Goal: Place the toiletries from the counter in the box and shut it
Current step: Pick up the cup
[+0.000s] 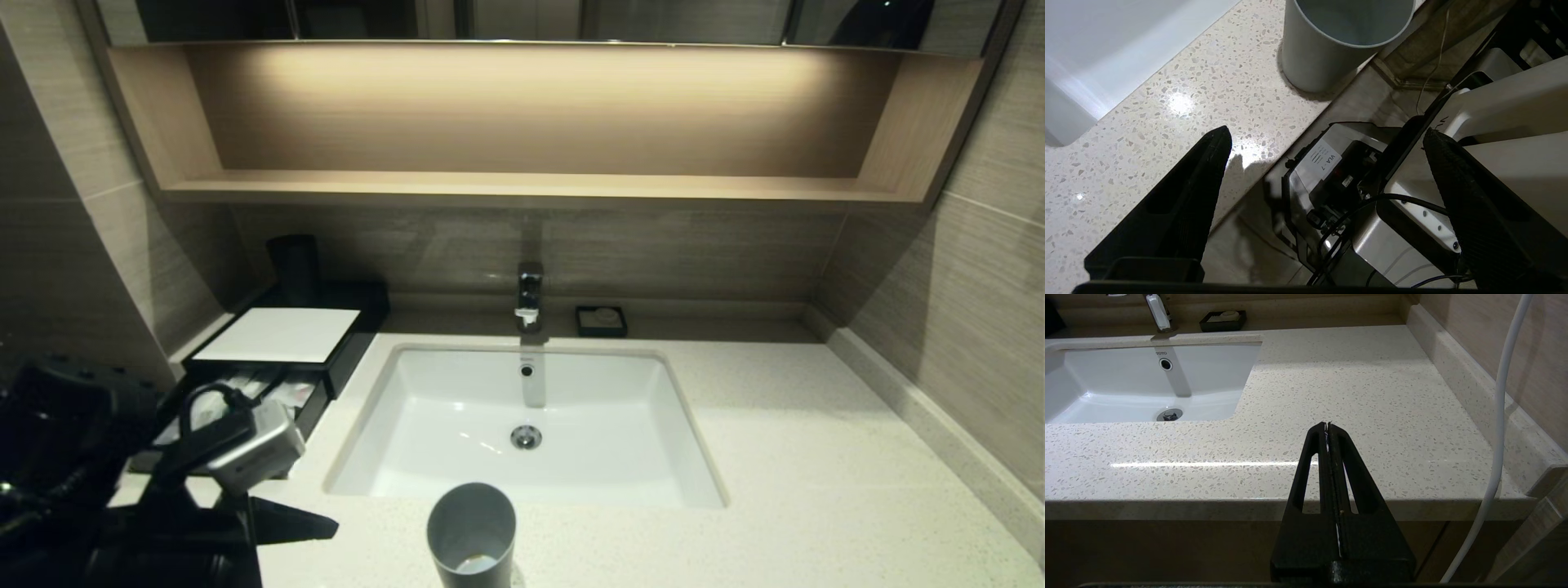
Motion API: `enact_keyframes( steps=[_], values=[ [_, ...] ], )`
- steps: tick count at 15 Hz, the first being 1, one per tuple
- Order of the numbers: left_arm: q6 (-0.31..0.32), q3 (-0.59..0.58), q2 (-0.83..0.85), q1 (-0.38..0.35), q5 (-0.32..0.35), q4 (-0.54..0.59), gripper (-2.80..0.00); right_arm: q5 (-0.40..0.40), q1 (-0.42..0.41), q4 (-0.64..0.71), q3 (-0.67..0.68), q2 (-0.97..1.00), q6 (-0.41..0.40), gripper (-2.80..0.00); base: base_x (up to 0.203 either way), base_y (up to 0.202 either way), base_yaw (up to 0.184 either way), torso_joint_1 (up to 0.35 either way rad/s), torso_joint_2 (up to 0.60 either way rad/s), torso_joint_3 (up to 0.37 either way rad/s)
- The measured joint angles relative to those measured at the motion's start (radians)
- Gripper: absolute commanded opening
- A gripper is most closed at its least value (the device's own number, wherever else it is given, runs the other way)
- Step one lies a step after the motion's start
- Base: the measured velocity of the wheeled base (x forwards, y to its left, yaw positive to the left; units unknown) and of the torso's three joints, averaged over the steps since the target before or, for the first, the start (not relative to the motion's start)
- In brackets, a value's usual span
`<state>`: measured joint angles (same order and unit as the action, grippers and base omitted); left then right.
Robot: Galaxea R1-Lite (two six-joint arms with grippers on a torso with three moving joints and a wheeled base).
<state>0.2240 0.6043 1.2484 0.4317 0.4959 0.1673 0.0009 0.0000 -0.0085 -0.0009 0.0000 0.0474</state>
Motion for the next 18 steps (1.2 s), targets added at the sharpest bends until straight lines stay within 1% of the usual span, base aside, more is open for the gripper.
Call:
enact_keyframes(
  steps=[5,9,13,15,18],
  values=[
    [0.009,0.024,0.037,0.031,-0.005,-0.005,0.00,0.000,0.000,0.000,0.000,0.000,0.000,-2.80,0.000,0.000,0.000,0.000,0.00,0.000],
    [0.007,0.050,0.056,0.084,-0.038,-0.003,0.00,0.000,0.000,0.000,0.000,0.000,0.000,-2.80,0.000,0.000,0.000,0.000,0.00,0.000],
    [0.008,0.084,0.086,0.112,-0.048,0.018,0.00,0.000,0.000,0.000,0.000,0.000,0.000,-2.80,0.000,0.000,0.000,0.000,0.00,0.000],
    [0.019,0.096,0.101,0.132,-0.080,0.024,0.00,0.000,0.000,0.000,0.000,0.000,0.000,-2.80,0.000,0.000,0.000,0.000,0.00,0.000],
    [0.060,0.101,0.127,0.185,-0.178,0.018,0.00,-0.001,0.000,0.000,0.000,0.000,0.000,-2.80,0.000,0.000,0.000,0.000,0.00,0.000]
  ],
)
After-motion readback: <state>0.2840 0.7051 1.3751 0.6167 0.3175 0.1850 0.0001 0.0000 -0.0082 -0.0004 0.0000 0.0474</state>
